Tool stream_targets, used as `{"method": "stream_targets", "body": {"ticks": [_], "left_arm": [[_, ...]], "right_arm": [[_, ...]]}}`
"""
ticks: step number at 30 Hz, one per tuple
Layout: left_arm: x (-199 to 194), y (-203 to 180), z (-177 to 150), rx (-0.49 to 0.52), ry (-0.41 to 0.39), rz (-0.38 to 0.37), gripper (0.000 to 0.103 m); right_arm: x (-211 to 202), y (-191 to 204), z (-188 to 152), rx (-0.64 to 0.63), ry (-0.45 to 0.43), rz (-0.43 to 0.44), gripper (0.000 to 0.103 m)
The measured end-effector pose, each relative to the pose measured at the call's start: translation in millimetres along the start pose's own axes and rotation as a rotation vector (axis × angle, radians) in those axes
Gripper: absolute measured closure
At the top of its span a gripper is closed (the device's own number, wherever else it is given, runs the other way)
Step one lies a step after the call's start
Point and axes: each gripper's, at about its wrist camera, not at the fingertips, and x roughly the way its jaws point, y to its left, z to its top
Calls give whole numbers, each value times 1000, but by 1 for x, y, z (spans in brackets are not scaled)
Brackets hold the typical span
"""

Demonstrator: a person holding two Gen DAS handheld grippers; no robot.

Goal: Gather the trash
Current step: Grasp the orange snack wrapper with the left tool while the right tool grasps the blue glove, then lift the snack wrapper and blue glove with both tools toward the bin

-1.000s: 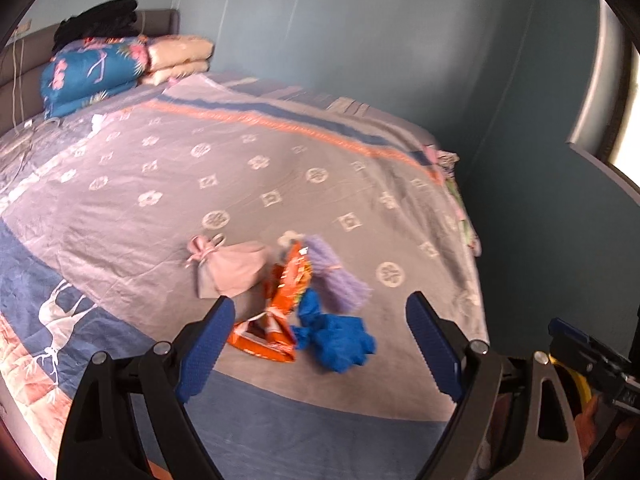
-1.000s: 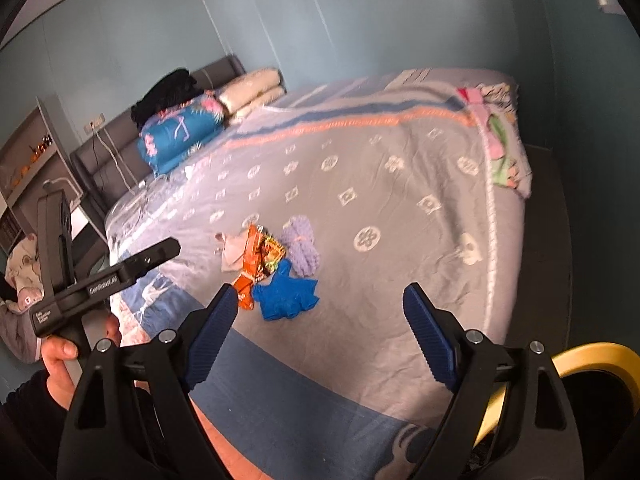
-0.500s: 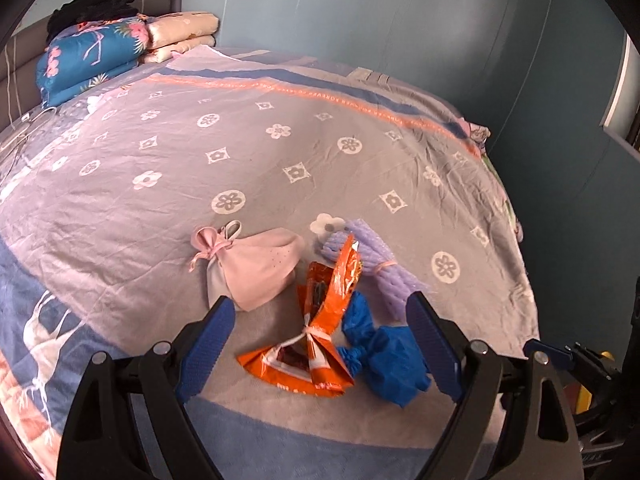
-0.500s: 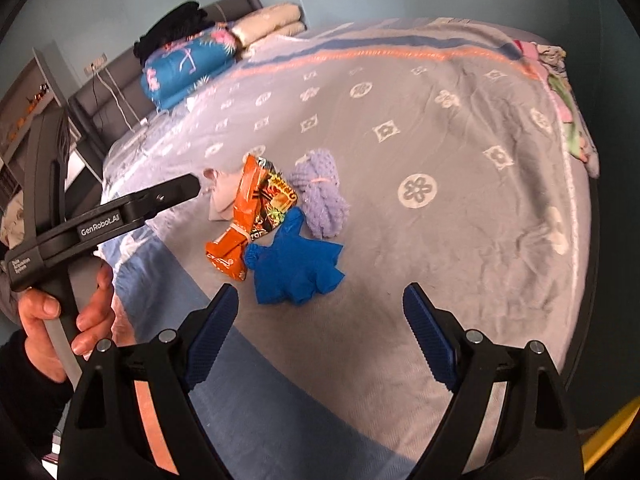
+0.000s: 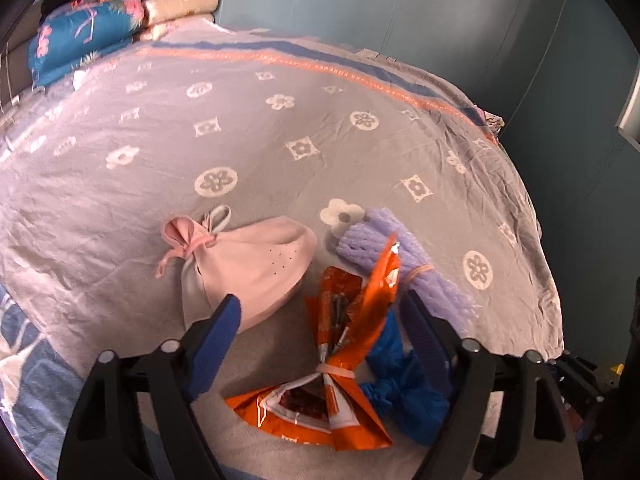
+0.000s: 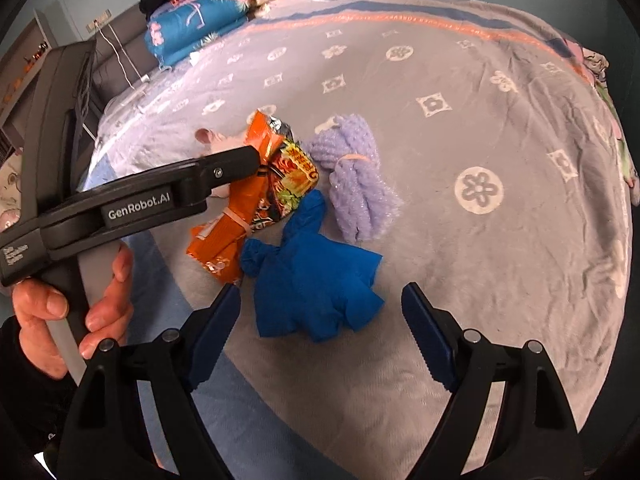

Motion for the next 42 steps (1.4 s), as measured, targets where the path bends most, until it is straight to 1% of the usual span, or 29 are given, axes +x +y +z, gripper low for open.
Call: {"method": "stream_targets", "body": {"ticks": [1,2,6,8,9,10,11,13,15,19,22,27,34,36,38,42], "left_arm": [[3,3,0,-11,4,-7,31],[5,5,-1,-20,5,-10,33],[13,17,-3,-75,10,-34,46],[14,22,-4,-109,3,-49,51],[15,23,-4,-111,0,-57,59],[14,25,-5,-109,-6,-66,67],[14,25,-5,-108,-10,-71,70],[14,26,-7,-101,-17,-81,81],[13,25,-8,-93,-18,-97,85],[7,26,-11,-88,-28,-120,88],[1,33,-12,-107,-28,-152,92],[-10,39,-12,-130,-41,-169,95],[-30,40,-18,-121,-47,-155,97],[-38,42,-18,-130,-46,-164,98],[-52,45,-19,-134,-57,-169,99],[-81,46,-24,-110,-90,-139,99]], "right_arm": [[4,2,1,-2,11,-4,31],[7,3,2,-5,17,-9,32],[23,10,7,-30,39,-19,38],[29,11,9,-35,48,-21,44],[33,13,9,-44,54,-30,52],[34,15,10,-48,55,-32,57],[36,17,10,-58,56,-40,60],[38,20,10,-73,51,-54,67],[38,22,10,-86,47,-57,71],[34,20,10,-88,34,-61,78],[31,17,10,-85,36,-73,80],[16,19,13,-83,27,-73,81],[-11,27,9,-74,-8,-53,82],[-19,30,7,-70,-10,-50,82],[-29,31,3,-62,-15,-42,82],[-51,35,-7,-47,-38,-26,82]]}}
